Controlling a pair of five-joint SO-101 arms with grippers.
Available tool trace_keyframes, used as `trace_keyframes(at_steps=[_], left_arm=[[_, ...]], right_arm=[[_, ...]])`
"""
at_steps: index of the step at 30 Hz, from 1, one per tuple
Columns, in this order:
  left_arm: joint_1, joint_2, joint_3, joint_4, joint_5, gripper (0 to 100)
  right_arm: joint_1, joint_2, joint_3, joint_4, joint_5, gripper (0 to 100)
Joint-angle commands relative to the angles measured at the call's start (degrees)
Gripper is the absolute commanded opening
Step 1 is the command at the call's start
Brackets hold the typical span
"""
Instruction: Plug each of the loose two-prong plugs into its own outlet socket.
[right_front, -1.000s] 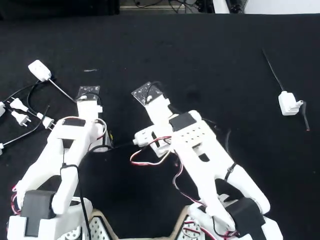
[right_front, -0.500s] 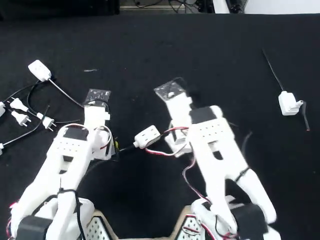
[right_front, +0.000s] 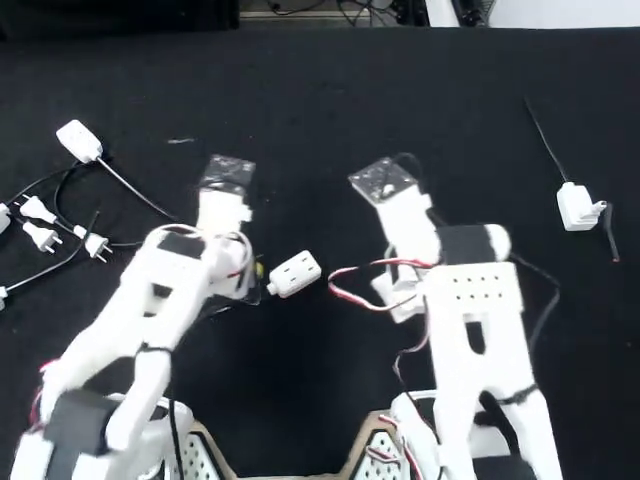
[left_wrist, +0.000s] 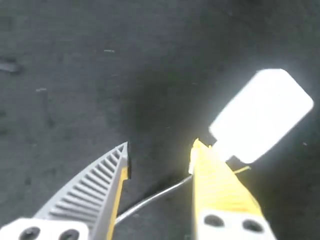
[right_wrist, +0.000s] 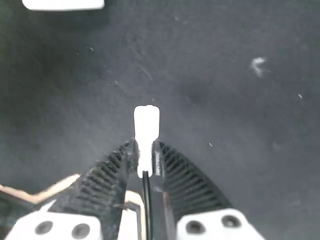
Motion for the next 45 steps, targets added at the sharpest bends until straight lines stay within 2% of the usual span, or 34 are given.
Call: trace_keyframes(at_steps=[1,9,15,18,21,26,29,33,37,41,45], left_arm=[[4.35,3.69,-7.25,-0.79,0.09,20],[9.36,4.66,-5.14,-7.21,0.09,20],[13.41,4.13,-1.27,-7.12,0.26,20],[13.93,4.57,0.31,-7.12,2.55,20],[14.02,4.04,0.84,-5.98,3.08,20],[13.49,4.04,-2.77,0.62,2.81,20],[12.88,4.75,-2.86,0.35,2.73,21],[15.6,4.13,-1.27,-1.41,2.81,21],[20.26,4.04,-1.36,0.88,2.73,21],[20.7,4.04,-1.36,1.14,1.41,21],[18.68,2.9,-3.56,7.38,-2.81,20]], right_arm=[[6.15,-2.24,-3.3,2.11,5.1,1.1],[13.71,-2.51,-3.38,4.31,10.9,1.1],[14.15,-2.51,-3.38,4.4,11.08,1.1],[14.07,-2.51,-3.38,4.22,11.08,1.1],[14.07,-2.51,-3.38,4.13,11.08,1.1],[13.98,-2.51,-3.38,4.04,11.08,1.1],[13.8,-2.51,-3.38,4.04,11.08,1.1],[9.93,-2.51,-3.12,4.13,10.02,1.1],[5.71,-2.51,-3.12,4.13,7.12,1.1],[0.62,-2.51,-3.3,4.04,7.03,1.1],[-3.43,-2.51,-4.53,3.43,7.38,1.1]])
